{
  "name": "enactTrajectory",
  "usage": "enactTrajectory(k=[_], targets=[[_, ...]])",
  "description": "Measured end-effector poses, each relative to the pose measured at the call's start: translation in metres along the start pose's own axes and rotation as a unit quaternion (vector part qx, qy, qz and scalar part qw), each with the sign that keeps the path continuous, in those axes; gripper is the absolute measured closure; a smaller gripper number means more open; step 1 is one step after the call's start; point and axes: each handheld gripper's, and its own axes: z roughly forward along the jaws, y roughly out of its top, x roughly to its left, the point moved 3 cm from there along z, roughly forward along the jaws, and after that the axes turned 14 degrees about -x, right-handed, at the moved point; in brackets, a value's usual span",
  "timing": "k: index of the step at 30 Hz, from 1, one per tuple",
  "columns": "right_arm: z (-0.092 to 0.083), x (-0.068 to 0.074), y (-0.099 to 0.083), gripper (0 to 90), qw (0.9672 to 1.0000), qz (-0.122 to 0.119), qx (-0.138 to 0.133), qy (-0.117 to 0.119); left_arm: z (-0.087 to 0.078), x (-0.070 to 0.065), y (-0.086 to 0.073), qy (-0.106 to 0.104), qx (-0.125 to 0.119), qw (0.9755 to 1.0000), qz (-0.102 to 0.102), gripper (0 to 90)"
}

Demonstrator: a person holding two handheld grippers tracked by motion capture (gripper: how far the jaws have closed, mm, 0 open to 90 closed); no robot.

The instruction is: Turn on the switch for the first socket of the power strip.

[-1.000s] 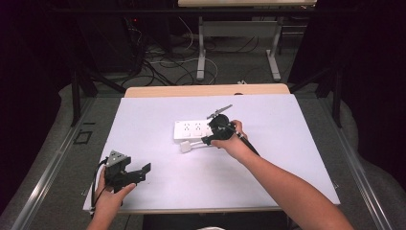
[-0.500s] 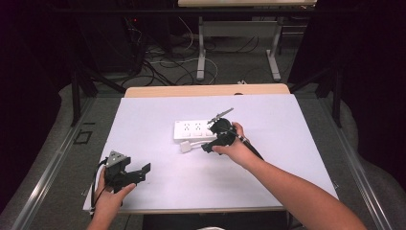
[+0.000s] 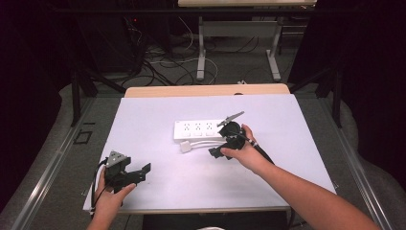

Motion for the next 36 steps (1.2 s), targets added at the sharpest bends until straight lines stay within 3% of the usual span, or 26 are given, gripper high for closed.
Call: enactTrajectory(k=[3, 9, 19, 24, 25, 36], targets=[[-0.006, -0.004, -0.003, 0.0, 0.9999, 0.006, 0.005, -0.010, 0.000, 0.000, 0.000, 0.000, -0.002, 1.0000, 0.000, 13.4], [-0.017, -0.011, -0.011, 0.0, 0.9997, 0.014, -0.014, -0.016, 0.000, 0.000, 0.000, 0.000, -0.001, 1.0000, 0.000, 13.4], [-0.036, -0.021, -0.028, 0.0, 0.9994, -0.005, -0.010, -0.032, 0.000, -0.001, -0.001, 0.000, 0.001, 1.0000, 0.002, 13.4], [-0.045, -0.027, -0.036, 0.0, 0.9992, 0.005, -0.025, -0.031, 0.000, -0.001, 0.000, 0.000, 0.000, 1.0000, 0.001, 13.0], [-0.048, -0.028, -0.038, 0.0, 0.9992, 0.008, -0.014, -0.036, 0.000, -0.001, 0.000, 0.000, -0.001, 1.0000, 0.001, 12.9], [-0.067, -0.044, -0.061, 0.0, 0.9976, 0.042, -0.019, -0.051, 0.001, -0.002, -0.001, -0.006, 0.002, 1.0000, 0.000, 8.8]])
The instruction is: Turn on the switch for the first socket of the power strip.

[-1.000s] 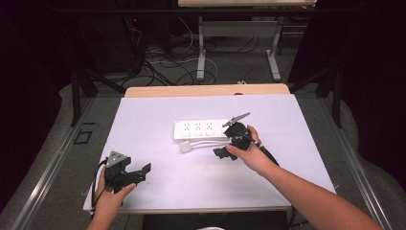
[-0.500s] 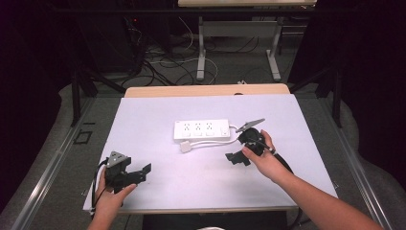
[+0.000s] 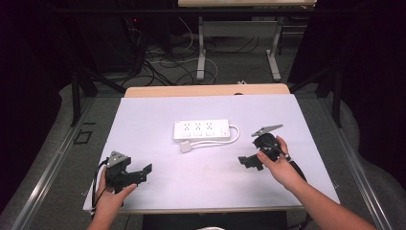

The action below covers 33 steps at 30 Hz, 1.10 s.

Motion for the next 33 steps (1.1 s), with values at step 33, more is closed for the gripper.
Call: enactTrajectory(k=[33], targets=[[-0.035, -0.045, -0.058, 0.0, 0.9963, 0.038, -0.051, -0.058, 0.001, 0.000, -0.003, -0.011, 0.009, 0.9999, 0.007, 0.3]])
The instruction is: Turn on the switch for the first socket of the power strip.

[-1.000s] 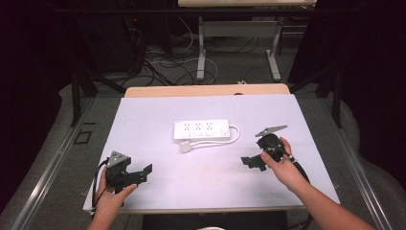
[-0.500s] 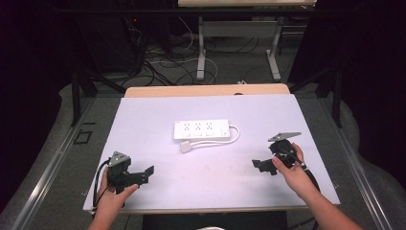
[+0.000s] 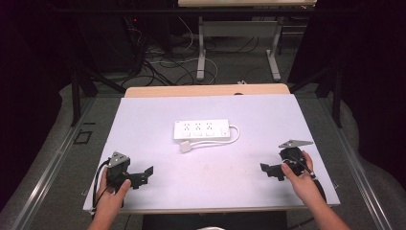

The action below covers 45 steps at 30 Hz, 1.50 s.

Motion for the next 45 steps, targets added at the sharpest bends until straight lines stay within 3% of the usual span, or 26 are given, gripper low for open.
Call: enactTrajectory(k=[3, 8, 13, 18, 22, 45], targets=[[-0.003, -0.006, -0.005, 0.0, 0.9999, 0.002, -0.008, -0.008, 0.000, 0.000, 0.000, 0.000, -0.002, 1.0000, -0.001, 0.3], [-0.008, -0.012, -0.014, 0.0, 0.9993, 0.026, -0.018, -0.021, -0.001, 0.001, 0.000, 0.002, -0.001, 1.0000, -0.004, 0.3], [-0.013, -0.018, -0.020, 0.0, 0.9989, 0.020, -0.025, -0.033, -0.001, 0.002, 0.000, 0.005, -0.005, 0.9999, -0.008, 0.3], [-0.018, -0.023, -0.023, 0.3, 0.9981, 0.032, -0.034, -0.040, -0.001, 0.002, 0.000, 0.004, -0.002, 1.0000, -0.008, 0.3], [-0.020, -0.026, -0.026, 0.8, 0.9977, 0.042, -0.034, -0.042, -0.001, 0.002, 0.000, 0.004, -0.002, 1.0000, -0.008, 0.3], [-0.021, -0.030, -0.034, 2.6, 0.9974, 0.047, -0.033, -0.044, -0.003, 0.004, 0.000, 0.004, 0.000, 0.9999, -0.009, 0.4]])
